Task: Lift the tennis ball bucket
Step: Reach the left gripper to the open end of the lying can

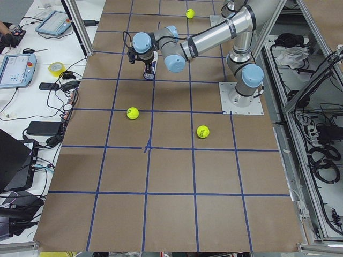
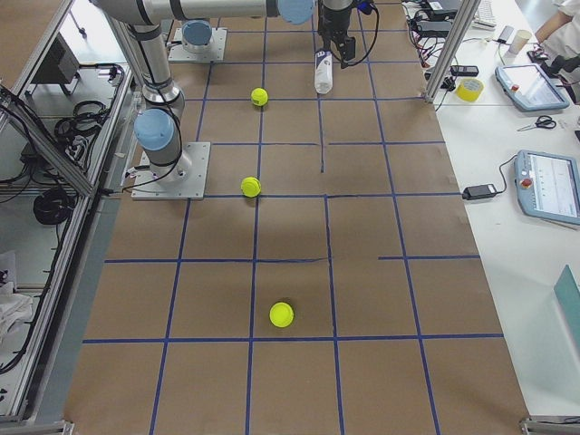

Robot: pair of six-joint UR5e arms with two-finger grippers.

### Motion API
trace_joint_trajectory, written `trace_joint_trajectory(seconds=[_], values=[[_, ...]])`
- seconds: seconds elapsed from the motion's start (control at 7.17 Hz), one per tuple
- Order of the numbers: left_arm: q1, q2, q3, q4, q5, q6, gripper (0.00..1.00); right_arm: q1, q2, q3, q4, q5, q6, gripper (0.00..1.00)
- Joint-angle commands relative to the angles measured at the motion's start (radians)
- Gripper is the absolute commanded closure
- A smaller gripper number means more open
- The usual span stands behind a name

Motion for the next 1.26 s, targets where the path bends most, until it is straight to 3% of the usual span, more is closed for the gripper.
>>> trace_joint_trajectory(seconds=[0.0,0.28,0.7,1.12], values=[[-0.001,-0.085,-0.01,0.015,-0.059,-0.011,0.0,0.001,-0.028,0.004,0.051,-0.079,0.142,0.0],[-0.002,-0.143,-0.008,0.021,-0.118,-0.011,0.0,0.003,-0.06,0.006,0.116,-0.064,0.352,0.0],[-0.031,-0.194,-0.01,0.078,-0.189,-0.05,0.0,0.008,-0.065,0.017,0.117,-0.061,0.361,0.0],[-0.053,-0.224,-0.011,0.11,-0.182,-0.05,0.0,0.007,-0.064,0.037,0.117,-0.067,0.328,0.0]])
